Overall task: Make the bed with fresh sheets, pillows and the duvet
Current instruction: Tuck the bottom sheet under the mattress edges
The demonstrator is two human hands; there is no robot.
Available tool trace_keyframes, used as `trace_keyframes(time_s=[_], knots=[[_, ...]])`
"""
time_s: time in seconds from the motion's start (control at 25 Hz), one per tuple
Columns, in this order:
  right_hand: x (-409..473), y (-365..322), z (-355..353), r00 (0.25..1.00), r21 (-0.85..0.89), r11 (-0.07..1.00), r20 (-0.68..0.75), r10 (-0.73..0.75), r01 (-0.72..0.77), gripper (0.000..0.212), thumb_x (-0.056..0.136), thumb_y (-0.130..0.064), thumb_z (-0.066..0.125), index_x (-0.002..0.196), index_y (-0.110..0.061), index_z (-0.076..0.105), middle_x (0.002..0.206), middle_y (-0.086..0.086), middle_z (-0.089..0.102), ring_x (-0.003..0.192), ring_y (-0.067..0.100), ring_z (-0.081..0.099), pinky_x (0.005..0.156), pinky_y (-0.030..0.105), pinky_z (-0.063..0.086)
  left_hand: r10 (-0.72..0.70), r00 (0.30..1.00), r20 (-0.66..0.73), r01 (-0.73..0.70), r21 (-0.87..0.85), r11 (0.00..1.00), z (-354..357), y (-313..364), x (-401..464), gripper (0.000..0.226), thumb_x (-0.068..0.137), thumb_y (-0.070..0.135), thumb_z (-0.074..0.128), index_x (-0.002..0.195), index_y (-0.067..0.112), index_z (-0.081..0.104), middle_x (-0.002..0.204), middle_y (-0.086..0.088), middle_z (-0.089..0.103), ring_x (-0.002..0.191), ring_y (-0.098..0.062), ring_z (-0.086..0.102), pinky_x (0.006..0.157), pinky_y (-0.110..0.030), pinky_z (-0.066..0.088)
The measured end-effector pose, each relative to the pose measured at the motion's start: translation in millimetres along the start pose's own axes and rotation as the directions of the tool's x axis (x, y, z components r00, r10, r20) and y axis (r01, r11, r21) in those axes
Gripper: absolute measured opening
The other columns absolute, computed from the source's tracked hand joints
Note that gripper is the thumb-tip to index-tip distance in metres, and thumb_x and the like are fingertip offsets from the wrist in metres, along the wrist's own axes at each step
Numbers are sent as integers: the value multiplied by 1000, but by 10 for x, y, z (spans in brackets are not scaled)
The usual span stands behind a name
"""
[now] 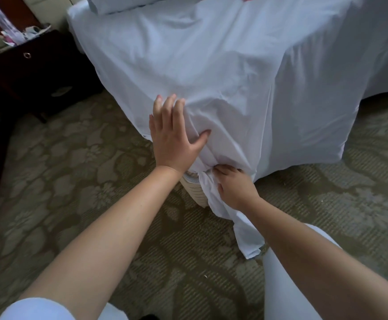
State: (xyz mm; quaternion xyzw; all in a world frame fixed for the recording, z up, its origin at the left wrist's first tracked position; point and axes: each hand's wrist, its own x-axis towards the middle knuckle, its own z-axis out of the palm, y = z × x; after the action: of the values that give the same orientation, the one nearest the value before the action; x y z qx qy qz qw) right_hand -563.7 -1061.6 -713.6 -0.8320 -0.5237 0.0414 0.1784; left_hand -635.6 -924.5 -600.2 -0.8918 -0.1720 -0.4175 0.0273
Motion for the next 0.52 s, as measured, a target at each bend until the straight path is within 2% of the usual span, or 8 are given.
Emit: trace_keyframes(time_s=[0.16, 0.32, 0.52], knots=[[65, 42, -48, 999, -71, 996, 16, -48, 49, 43, 91, -19, 46, 135, -16, 45, 136, -1, 51, 129, 17, 41, 107, 30, 27, -21, 999, -27, 22, 67, 998, 77, 63, -16, 79, 74, 55, 68, 130, 12, 32, 132, -21, 46, 133, -38, 26, 109, -50, 27], [146, 14, -42, 996, -154, 987, 88, -23, 36, 51, 92, -22, 46, 143, -18, 37, 142, 0, 44, 137, 19, 31, 115, 33, 14, -69, 987, -145, 88, 131, 987, 214, 155, -24, 87, 71, 61, 70, 129, 9, 32, 129, -19, 44, 131, -38, 29, 108, -54, 32], [229, -23, -51, 996, -142, 989, 79, -30, 41, 48, 96, -29, 43, 143, -20, 37, 142, 1, 45, 136, 22, 31, 115, 33, 13, -57, 982, -182, 81, 124, 989, 224, 147, -18, 87, 69, 61, 71, 128, 9, 33, 127, -21, 49, 130, -40, 32, 107, -53, 33]])
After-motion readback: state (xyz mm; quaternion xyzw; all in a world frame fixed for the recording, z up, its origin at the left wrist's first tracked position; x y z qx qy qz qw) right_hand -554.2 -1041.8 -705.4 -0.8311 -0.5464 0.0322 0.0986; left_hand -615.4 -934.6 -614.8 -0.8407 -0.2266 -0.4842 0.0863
